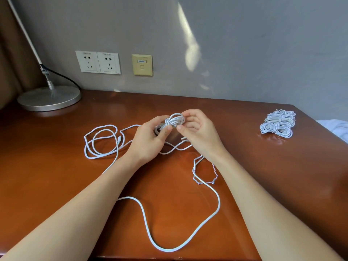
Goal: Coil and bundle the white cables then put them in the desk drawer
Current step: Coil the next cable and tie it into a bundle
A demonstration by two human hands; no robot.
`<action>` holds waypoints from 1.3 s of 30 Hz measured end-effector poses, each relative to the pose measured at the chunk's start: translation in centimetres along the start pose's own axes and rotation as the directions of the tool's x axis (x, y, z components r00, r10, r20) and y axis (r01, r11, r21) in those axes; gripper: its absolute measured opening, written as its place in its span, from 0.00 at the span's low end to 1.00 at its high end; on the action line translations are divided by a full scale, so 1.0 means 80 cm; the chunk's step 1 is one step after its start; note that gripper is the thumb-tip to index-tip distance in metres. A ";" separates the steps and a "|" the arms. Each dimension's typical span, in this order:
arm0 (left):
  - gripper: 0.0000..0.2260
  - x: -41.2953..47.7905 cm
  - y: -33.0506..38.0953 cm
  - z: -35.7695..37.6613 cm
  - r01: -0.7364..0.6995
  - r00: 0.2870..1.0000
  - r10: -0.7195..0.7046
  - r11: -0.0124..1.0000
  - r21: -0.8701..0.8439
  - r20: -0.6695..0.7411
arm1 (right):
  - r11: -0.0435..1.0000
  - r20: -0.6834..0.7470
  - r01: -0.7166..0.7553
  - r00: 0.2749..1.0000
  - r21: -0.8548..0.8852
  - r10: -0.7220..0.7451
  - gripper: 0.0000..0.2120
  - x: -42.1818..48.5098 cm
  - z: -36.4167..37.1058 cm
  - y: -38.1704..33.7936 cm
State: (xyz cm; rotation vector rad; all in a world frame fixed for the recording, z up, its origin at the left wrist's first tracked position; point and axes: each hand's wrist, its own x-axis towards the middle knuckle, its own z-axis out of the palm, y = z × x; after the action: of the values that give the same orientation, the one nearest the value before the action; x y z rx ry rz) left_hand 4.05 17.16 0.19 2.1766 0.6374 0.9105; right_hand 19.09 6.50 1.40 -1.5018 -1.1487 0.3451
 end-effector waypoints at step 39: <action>0.10 0.012 -0.004 0.003 -0.037 0.993 0.050 0.992 0.117 -0.109 | 0.866 -0.151 0.060 0.977 -0.497 -0.154 0.13 0.004 -0.005 0.000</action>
State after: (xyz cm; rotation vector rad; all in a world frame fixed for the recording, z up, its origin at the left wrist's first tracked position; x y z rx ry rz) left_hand 4.78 17.92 0.22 2.2612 0.7142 1.0476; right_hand 19.51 6.51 1.64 -1.8537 -1.2170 -0.1830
